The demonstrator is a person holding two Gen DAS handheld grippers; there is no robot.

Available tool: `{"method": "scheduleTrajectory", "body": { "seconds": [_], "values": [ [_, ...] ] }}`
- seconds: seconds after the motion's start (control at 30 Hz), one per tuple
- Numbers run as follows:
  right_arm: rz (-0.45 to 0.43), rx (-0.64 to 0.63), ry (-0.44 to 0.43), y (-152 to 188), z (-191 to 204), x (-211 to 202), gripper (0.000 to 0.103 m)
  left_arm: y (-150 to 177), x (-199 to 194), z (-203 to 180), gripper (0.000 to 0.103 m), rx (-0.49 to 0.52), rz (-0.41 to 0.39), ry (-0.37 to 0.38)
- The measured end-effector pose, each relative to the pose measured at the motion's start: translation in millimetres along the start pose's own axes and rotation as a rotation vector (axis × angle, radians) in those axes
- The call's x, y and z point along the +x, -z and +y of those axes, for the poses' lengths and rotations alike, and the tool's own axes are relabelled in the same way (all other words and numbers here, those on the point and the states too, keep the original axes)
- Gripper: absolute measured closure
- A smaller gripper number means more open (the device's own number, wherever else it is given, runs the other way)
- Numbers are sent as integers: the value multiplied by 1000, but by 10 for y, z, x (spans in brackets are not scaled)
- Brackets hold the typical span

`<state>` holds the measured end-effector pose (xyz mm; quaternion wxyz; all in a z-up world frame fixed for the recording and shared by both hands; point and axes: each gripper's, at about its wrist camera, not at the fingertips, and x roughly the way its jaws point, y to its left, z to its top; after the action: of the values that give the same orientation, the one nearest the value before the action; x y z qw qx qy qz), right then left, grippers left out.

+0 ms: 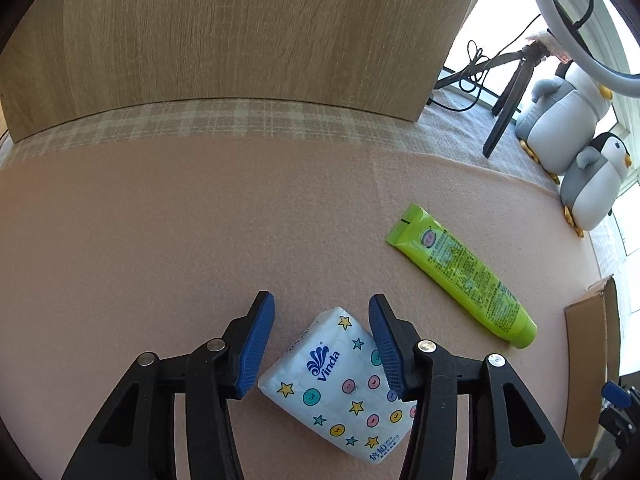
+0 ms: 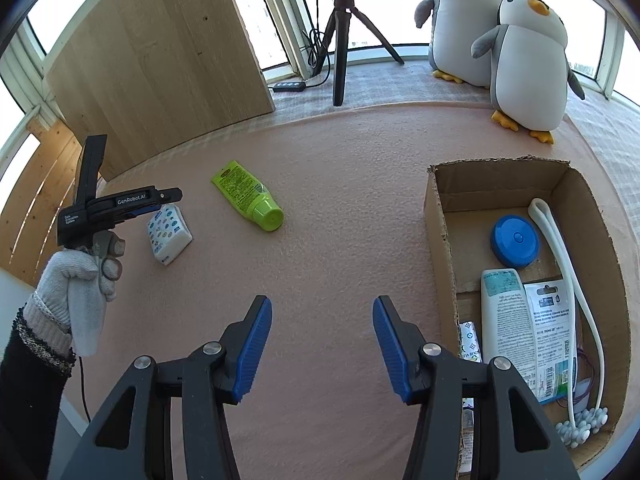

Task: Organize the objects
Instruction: 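Move the left gripper to the white tissue pack and grasp it, then lift the tissue pack with the left gripper while the right gripper grasps it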

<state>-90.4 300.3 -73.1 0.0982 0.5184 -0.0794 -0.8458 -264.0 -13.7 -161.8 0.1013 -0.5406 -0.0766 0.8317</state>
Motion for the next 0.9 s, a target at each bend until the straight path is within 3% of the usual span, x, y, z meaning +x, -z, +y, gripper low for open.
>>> {"method": "scheduleTrajectory", "body": {
  "seconds": [0.3, 0.67, 0.8, 0.9],
  "values": [
    [12, 14, -28, 81, 0, 19, 54, 441, -93, -442, 58, 130, -15, 61],
    [39, 26, -96, 251, 30, 79, 54, 1265, -372, -978, 58, 262, 17, 189],
    [41, 21, -121, 294, 62, 109, 54, 1421, -506, -1036, 58, 260, 21, 181],
    [40, -14, -130, 294, 133, 115, 54, 1489, -749, -911, 54, 188, -6, 181]
  ]
}}
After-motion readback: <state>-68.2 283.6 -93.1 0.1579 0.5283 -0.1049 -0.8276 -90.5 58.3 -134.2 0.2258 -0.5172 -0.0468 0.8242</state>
